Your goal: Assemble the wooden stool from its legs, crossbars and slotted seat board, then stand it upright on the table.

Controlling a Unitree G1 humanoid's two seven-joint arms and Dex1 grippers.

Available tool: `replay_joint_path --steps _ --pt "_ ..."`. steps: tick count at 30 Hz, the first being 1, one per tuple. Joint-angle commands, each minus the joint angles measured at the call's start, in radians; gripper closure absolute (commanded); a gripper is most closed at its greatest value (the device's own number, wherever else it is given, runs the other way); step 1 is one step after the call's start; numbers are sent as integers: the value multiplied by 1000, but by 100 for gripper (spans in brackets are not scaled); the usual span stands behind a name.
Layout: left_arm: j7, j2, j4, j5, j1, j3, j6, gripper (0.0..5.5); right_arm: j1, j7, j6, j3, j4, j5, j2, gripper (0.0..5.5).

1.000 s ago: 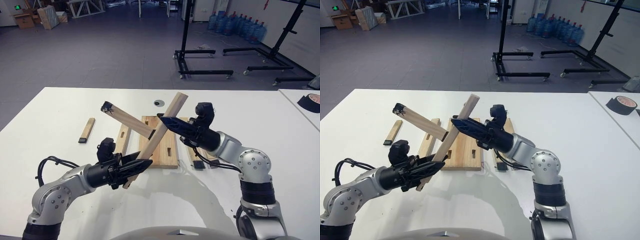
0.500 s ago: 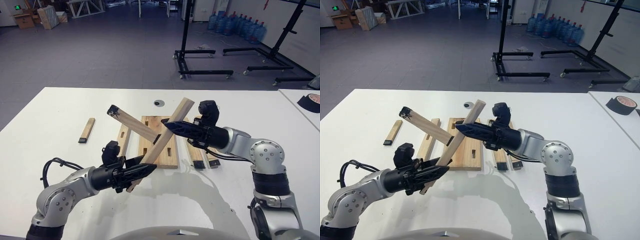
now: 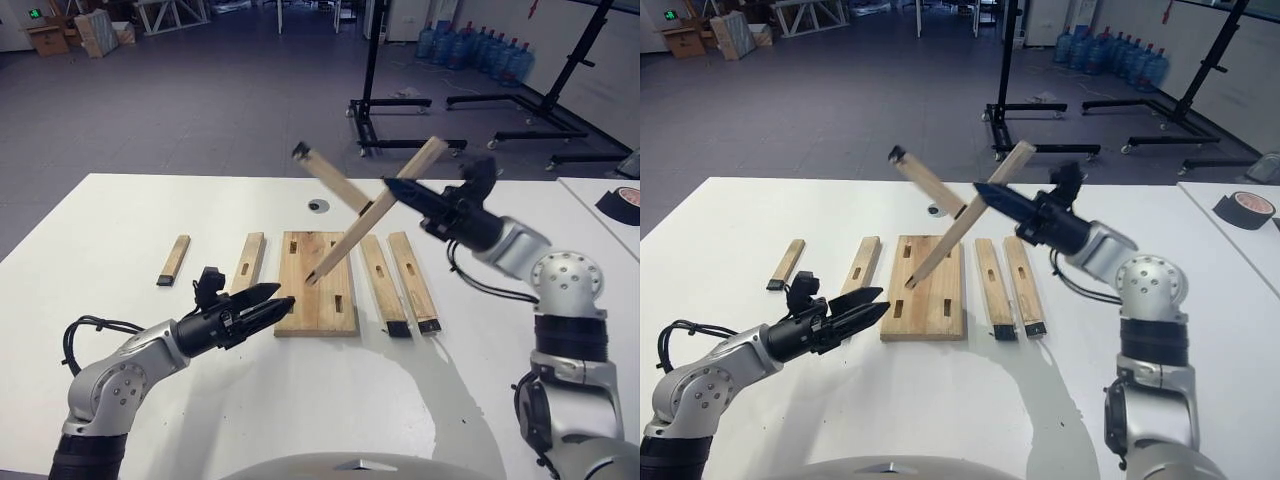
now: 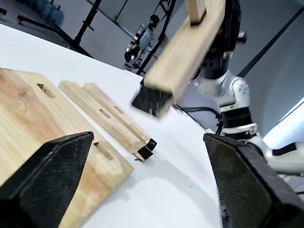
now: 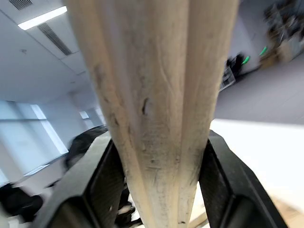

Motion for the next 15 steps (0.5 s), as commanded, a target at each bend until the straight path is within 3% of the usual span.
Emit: replay_joint_path --steps 1,6,15 --pt "11 44 10 162 -82 -110 -38 109 -94 4 -282 70 117 -272 42 347" --pt "-4 84 71 338 -246 -248 -47 109 -87 30 -485 152 177 -470 124 347" --pt "-159 217 117 485 -280 -407 -39 109 -39 33 -461 146 103 -491 163 347"
